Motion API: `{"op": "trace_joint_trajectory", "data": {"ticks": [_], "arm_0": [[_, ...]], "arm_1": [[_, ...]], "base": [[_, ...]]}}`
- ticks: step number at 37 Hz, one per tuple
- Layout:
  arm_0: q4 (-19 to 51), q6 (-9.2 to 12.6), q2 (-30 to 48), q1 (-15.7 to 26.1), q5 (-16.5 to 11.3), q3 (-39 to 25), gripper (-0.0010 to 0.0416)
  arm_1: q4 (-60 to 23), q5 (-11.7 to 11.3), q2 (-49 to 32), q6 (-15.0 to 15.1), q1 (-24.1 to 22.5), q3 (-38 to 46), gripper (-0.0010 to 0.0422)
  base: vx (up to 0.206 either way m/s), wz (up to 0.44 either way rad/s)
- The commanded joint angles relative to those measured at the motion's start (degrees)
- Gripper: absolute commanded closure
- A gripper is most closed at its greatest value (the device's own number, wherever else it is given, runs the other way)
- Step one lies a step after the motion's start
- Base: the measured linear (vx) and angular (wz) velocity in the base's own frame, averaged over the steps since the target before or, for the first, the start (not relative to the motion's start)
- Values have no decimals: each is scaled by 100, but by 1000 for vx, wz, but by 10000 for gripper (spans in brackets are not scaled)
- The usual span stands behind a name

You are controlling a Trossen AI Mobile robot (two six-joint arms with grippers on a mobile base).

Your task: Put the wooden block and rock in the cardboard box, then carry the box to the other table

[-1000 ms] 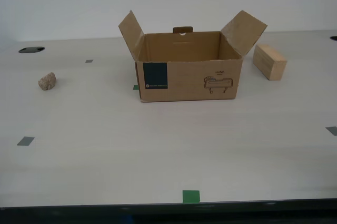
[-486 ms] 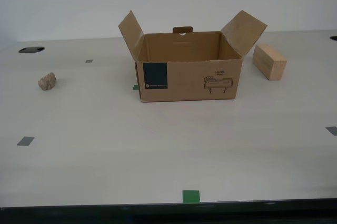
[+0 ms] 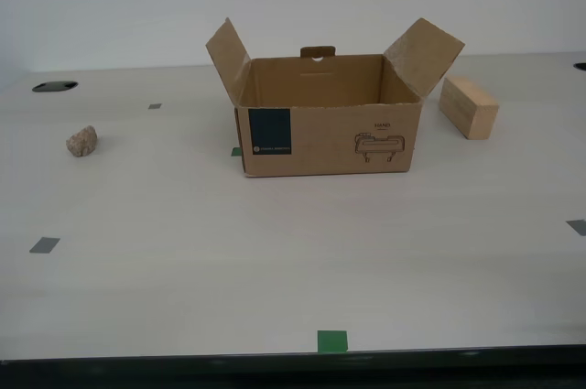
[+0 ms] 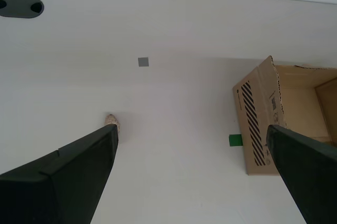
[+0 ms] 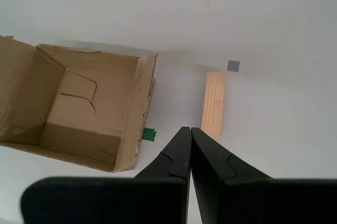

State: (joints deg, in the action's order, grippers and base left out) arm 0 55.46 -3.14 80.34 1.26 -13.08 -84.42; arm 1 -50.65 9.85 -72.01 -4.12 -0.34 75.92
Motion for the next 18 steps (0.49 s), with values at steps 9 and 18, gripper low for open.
{"op": "trace_joint_trajectory", "data": {"ticks": [9,18], "arm_0": [[-17,31,-4,0,-35,-2,405],[-216,13,-4,2,-24,-2,405]], "arm_1": [[20,22,2,26,-2,2,25],[17,24,2,13,-4,2,25]], "base": [[0,0],[0,0]]}}
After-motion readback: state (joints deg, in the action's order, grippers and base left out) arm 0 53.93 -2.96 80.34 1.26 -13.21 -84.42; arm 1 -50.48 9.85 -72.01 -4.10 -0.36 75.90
